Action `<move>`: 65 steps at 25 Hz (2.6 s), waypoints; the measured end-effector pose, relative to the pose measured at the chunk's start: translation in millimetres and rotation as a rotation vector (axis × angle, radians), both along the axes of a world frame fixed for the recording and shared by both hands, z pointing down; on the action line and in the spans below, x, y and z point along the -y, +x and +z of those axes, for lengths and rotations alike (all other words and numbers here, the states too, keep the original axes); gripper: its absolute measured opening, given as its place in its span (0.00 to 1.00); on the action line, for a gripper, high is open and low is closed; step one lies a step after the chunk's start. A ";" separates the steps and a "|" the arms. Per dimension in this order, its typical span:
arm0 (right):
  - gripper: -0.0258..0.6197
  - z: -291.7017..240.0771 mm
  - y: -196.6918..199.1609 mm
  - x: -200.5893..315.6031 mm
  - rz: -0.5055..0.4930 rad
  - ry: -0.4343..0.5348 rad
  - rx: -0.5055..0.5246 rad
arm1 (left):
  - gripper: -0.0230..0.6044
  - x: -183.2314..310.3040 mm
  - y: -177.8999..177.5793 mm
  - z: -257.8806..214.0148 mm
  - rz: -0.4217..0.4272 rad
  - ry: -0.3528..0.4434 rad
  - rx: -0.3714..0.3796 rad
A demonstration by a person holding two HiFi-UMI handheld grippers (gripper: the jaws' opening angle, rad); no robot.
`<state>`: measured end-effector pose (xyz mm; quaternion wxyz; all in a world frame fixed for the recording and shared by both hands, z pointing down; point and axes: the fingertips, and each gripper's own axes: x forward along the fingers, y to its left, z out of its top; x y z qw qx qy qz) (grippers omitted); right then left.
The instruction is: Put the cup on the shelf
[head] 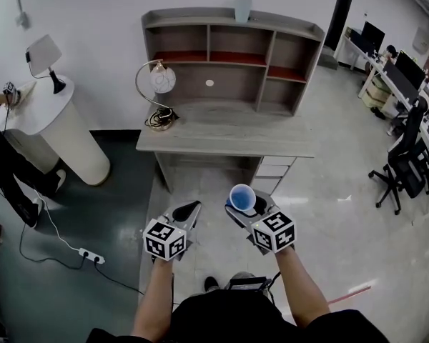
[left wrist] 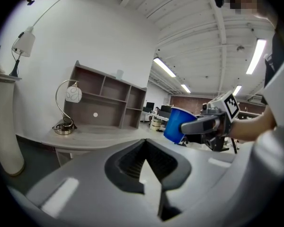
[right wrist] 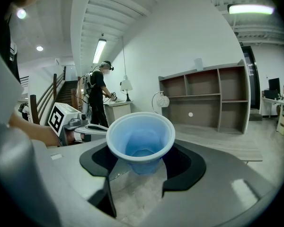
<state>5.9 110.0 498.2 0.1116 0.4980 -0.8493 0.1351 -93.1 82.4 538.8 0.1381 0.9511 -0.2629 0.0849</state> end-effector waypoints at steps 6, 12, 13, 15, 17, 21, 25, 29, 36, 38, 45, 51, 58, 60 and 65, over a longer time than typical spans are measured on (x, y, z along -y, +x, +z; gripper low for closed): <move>0.49 8.8 -3.8 18.9 -0.003 -0.010 0.010 | 0.04 16.3 -0.9 10.0 0.012 -0.025 0.004; 0.49 16.1 2.5 52.2 -0.018 -0.012 0.027 | 0.04 44.8 4.2 17.1 -0.005 -0.032 0.012; 0.49 16.9 3.8 59.7 -0.022 -0.012 0.032 | 0.04 51.3 5.2 18.0 -0.010 -0.032 0.013; 0.49 17.4 7.8 76.9 -0.029 -0.010 0.038 | 0.04 67.6 7.9 18.3 -0.022 -0.031 0.017; 0.49 16.9 12.7 94.5 -0.040 -0.009 0.040 | 0.04 85.4 13.1 17.1 -0.034 -0.031 0.021; 0.49 18.1 26.1 132.5 -0.061 -0.015 0.043 | 0.04 123.0 29.0 13.6 -0.045 -0.032 0.027; 0.49 13.6 43.8 172.6 -0.076 -0.012 0.049 | 0.04 160.2 46.1 7.6 -0.063 -0.023 0.025; 0.49 10.4 58.6 207.7 -0.105 -0.010 0.053 | 0.04 193.3 61.6 4.9 -0.091 -0.022 0.030; 0.49 14.1 77.0 249.0 -0.156 -0.017 0.064 | 0.04 232.3 83.1 2.9 -0.128 -0.013 0.044; 0.49 14.0 80.0 256.1 -0.167 -0.019 0.067 | 0.04 238.4 85.6 5.0 -0.138 -0.019 0.049; 0.49 19.4 86.4 278.1 -0.189 -0.034 0.067 | 0.04 259.0 91.7 9.4 -0.157 -0.028 0.059; 0.49 21.9 88.2 303.3 -0.185 -0.031 0.060 | 0.04 287.3 93.8 11.4 -0.152 -0.025 0.054; 0.49 19.8 89.3 351.7 -0.161 -0.022 0.047 | 0.04 338.2 97.4 10.2 -0.127 -0.013 0.039; 0.49 18.9 87.2 368.7 -0.154 -0.022 0.047 | 0.04 355.3 95.5 10.5 -0.121 -0.015 0.039; 0.49 13.8 77.8 412.0 -0.136 -0.019 0.047 | 0.04 404.0 87.8 3.4 -0.105 -0.007 0.036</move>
